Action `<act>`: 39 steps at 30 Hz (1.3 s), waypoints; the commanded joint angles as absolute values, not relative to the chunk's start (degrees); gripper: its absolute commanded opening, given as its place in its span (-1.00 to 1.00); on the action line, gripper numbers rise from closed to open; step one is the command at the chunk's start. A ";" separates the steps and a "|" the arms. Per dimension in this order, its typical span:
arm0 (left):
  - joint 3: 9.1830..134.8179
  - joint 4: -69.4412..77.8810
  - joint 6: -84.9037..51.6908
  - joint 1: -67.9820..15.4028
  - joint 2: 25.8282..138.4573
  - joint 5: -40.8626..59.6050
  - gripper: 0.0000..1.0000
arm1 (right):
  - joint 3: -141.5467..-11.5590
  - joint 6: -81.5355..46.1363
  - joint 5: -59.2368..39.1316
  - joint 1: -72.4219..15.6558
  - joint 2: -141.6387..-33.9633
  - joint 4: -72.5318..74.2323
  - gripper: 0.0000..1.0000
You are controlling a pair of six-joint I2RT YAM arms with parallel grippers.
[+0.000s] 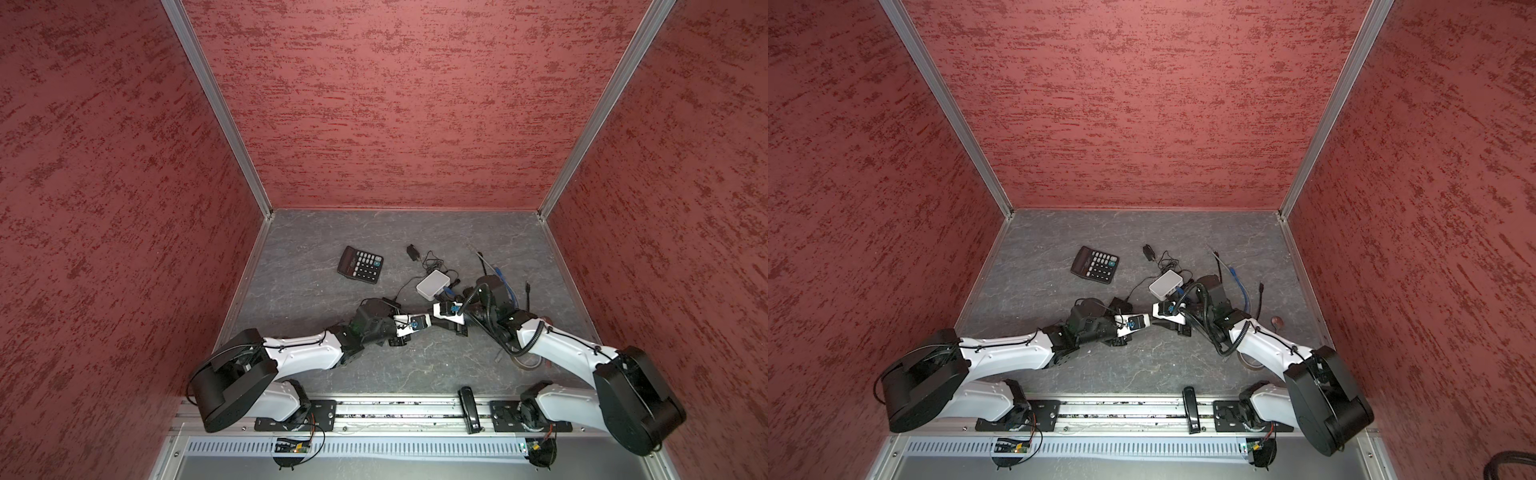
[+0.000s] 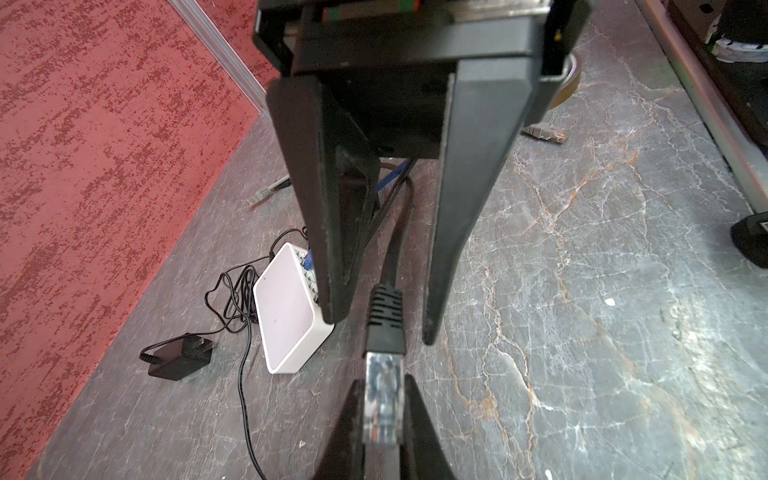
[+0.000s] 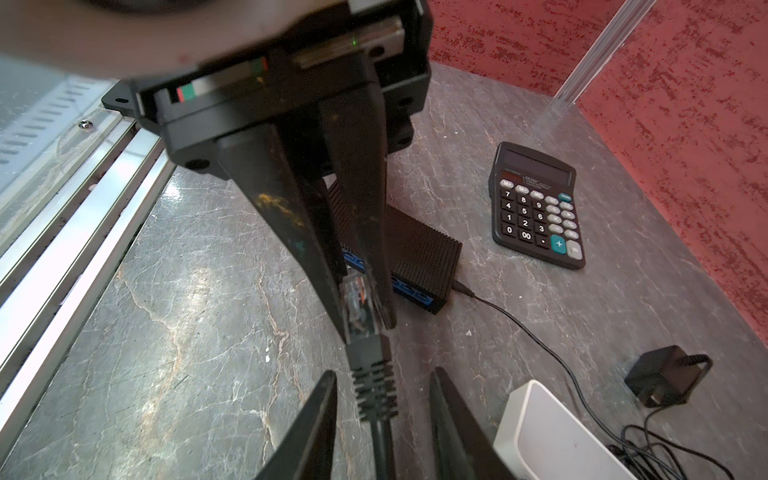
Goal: Insert the plug into the switch port
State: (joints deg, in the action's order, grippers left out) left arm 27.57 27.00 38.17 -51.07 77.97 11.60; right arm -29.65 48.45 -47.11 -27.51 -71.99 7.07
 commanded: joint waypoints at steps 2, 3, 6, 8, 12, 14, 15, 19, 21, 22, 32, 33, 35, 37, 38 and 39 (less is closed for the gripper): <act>27.67 27.86 37.27 -50.71 77.33 12.48 -1.00 | -31.19 49.37 -47.00 -28.37 -70.84 8.10 -0.29; 27.68 27.86 37.27 -50.73 77.37 12.29 -1.00 | -31.28 49.76 -46.87 -28.47 -70.84 7.39 -0.31; 27.62 27.86 37.27 -50.50 77.43 12.29 -1.00 | -31.71 50.76 -45.78 -28.94 -70.84 5.24 -0.35; 27.77 27.86 37.35 -50.37 77.43 12.30 -1.00 | -31.43 51.17 -45.27 -29.11 -70.54 4.93 -0.37; 27.78 25.93 37.36 -49.94 77.42 12.64 -1.00 | -31.11 51.20 -45.05 -29.26 -70.14 5.16 -0.38; 27.86 25.67 37.36 -49.78 77.50 12.65 -1.00 | -31.11 51.07 -44.70 -29.31 -69.92 5.36 -0.37; 27.82 25.53 37.39 -49.81 77.61 12.64 -1.00 | -31.24 51.07 -44.50 -29.38 -69.80 5.36 -0.37; 27.86 25.31 37.35 -49.75 77.63 12.54 -1.00 | -31.65 51.41 -44.47 -29.50 -69.52 5.13 -0.38; 27.82 25.43 37.33 -49.77 77.52 12.61 -1.00 | -32.05 51.51 -44.56 -29.58 -69.93 4.63 -0.40; 27.84 25.57 37.29 -49.75 77.52 12.59 -1.00 | -32.22 51.51 -44.72 -29.66 -70.17 4.44 -0.41; 27.75 25.58 37.65 -49.64 77.04 12.55 -1.00 | -32.48 51.42 -45.22 -30.32 -72.06 4.58 -0.44; 27.74 25.58 37.63 -49.66 77.08 12.52 -1.00 | -32.56 51.49 -45.22 -30.30 -72.23 4.41 -0.44; 27.76 25.58 37.62 -49.51 76.99 12.52 -1.00 | -32.58 51.63 -45.17 -30.38 -72.57 4.20 -0.47; 27.70 25.58 37.62 -49.45 76.86 12.65 -1.00 | -32.65 51.77 -45.18 -30.41 -72.77 4.13 -0.51; 27.67 25.58 37.70 -49.48 76.73 12.60 -1.00 | -32.61 51.81 -45.22 -30.46 -72.77 4.38 -0.54; 27.64 25.58 37.71 -49.47 76.74 12.64 -1.00 | -32.52 51.75 -45.18 -30.50 -72.64 4.63 -0.57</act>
State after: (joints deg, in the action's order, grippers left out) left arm 27.57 24.67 38.15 -49.87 77.95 12.01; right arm -30.74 50.46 -44.27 -29.95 -72.36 4.71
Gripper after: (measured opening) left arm 0.138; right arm 0.222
